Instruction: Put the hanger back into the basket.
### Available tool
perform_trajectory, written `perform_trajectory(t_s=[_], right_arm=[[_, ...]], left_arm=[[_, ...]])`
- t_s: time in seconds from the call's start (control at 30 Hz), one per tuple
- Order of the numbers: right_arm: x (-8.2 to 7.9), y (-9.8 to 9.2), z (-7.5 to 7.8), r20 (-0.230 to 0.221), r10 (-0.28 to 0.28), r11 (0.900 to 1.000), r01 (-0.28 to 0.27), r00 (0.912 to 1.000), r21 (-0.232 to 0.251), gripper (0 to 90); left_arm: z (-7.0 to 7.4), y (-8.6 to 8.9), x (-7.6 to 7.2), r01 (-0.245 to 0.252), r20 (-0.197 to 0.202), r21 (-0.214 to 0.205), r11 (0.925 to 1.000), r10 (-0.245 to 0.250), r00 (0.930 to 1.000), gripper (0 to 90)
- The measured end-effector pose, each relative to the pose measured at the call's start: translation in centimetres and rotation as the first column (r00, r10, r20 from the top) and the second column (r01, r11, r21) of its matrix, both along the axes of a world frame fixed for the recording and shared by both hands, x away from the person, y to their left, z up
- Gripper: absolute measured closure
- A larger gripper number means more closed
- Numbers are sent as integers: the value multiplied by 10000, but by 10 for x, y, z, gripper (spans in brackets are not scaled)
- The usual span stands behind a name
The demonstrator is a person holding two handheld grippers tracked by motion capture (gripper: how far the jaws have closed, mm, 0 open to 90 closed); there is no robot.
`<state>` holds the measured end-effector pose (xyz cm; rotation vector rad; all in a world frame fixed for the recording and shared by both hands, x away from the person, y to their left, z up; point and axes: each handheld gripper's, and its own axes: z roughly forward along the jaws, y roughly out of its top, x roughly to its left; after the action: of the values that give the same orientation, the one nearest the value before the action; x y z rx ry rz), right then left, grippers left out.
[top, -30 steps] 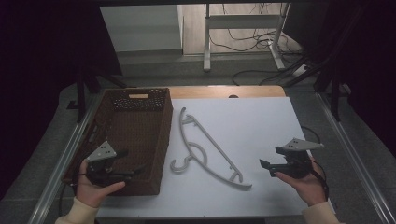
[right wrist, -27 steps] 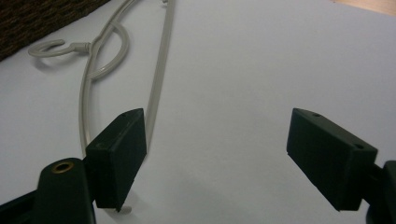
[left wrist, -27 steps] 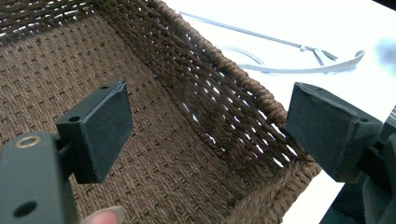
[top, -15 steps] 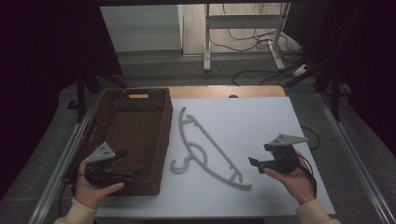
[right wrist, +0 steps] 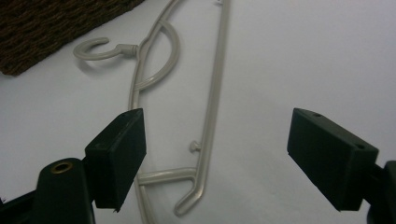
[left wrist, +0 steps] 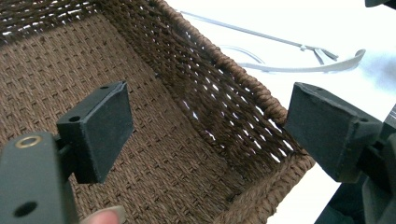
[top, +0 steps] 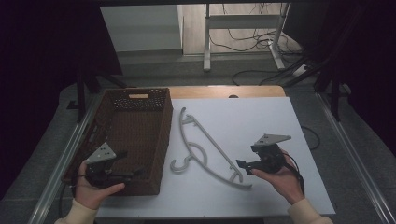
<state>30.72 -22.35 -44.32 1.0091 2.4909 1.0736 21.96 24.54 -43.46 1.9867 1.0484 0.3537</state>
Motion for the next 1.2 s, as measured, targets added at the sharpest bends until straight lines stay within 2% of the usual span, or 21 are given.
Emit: perform_trajectory(t_s=[0.5,0.67,1.17,1.2], right_arm=[[7,41,-8,-521,824,9959,-842,9952,-341,194],[10,62,-15,-867,1233,9892,-1294,9886,-691,195],[17,94,-30,-1667,1718,9730,-1937,9709,-1255,225],[19,98,-34,-1828,1705,9708,-1968,9682,-1371,239]], left_arm=[[2,0,-2,11,35,-26,10000,-11,10000,147],[1,1,-2,-21,8,-35,10000,22,10000,147],[1,1,-3,-9,0,-34,10000,9,10000,147],[1,1,-3,-3,3,-31,10000,3,10000,147]])
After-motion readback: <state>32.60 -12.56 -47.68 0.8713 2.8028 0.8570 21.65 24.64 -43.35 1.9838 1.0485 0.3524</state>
